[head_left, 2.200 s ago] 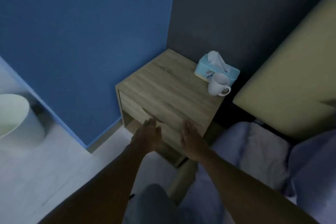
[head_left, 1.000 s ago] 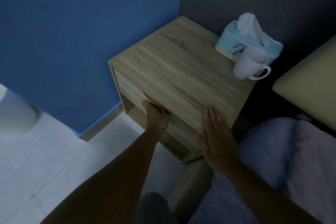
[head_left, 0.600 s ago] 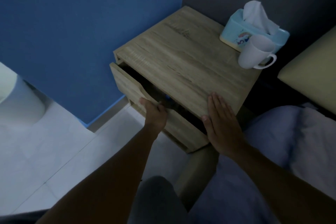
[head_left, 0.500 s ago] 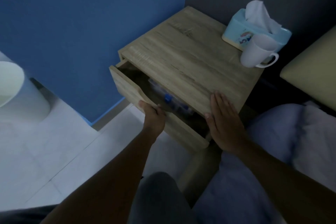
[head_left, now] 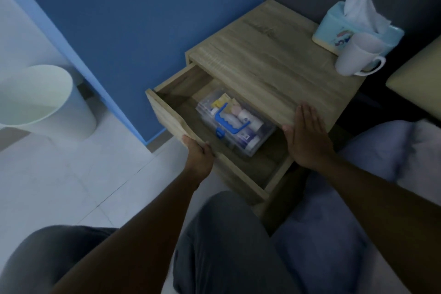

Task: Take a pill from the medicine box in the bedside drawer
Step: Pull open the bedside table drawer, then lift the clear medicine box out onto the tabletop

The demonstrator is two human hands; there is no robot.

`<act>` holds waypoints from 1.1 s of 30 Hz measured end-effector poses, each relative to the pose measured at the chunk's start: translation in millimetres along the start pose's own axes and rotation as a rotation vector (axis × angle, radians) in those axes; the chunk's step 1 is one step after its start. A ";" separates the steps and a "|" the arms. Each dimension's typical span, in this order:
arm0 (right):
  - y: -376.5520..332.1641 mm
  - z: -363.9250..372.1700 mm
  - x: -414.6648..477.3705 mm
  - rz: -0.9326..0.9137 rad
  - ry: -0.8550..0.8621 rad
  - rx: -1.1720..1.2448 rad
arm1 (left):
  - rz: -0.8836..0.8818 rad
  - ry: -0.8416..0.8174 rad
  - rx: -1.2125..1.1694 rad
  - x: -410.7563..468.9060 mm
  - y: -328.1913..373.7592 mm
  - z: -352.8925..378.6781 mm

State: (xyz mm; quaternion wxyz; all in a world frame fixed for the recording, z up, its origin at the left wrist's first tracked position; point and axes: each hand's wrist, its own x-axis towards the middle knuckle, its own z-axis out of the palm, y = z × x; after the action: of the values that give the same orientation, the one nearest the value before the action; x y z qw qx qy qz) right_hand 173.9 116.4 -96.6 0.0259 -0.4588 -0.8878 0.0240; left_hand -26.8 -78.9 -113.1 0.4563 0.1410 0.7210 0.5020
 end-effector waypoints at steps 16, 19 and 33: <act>0.3 -7.2 3.2 0.058 -0.149 0.053 | 0.044 0.041 0.012 -14.3 -23.8 -26.6; -10.4 -11.7 -7.8 -0.008 -0.100 0.068 | 0.256 0.226 0.183 -15.8 -12.0 -23.9; -110.0 19.8 -48.9 0.159 -0.170 0.437 | 0.422 0.056 0.742 61.7 53.2 -35.4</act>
State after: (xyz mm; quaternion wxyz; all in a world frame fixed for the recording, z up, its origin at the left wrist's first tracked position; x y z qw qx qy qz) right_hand 111.4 12.6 -110.2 0.0477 -0.5071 -0.8217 0.2557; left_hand -102.2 -34.9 -96.7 0.2423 0.4266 0.8200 0.2948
